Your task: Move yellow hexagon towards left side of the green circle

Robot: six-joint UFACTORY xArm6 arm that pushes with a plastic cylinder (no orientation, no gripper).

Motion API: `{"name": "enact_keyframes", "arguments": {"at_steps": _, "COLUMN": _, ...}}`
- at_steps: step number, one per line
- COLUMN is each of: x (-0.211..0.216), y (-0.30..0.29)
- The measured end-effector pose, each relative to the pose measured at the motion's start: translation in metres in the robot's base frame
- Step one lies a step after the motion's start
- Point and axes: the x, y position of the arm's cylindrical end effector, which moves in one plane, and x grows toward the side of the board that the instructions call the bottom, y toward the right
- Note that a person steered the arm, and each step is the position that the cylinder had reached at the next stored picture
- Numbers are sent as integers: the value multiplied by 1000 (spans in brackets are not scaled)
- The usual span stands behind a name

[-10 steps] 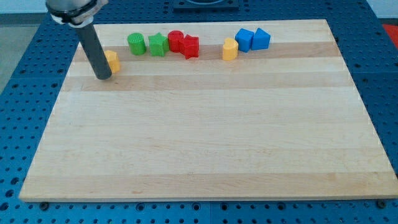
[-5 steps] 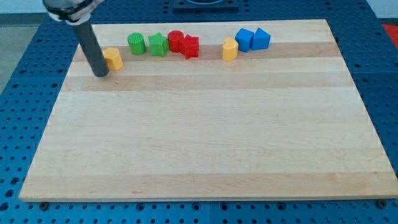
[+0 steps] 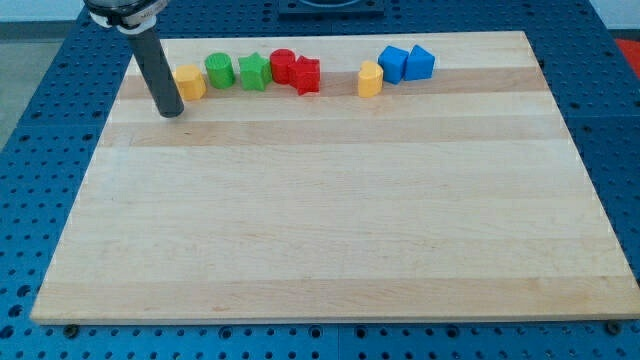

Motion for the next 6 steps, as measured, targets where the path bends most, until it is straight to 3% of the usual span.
{"name": "enact_keyframes", "arguments": {"at_steps": 5, "x": -37, "y": 2}}
{"name": "enact_keyframes", "arguments": {"at_steps": 6, "x": -29, "y": 2}}
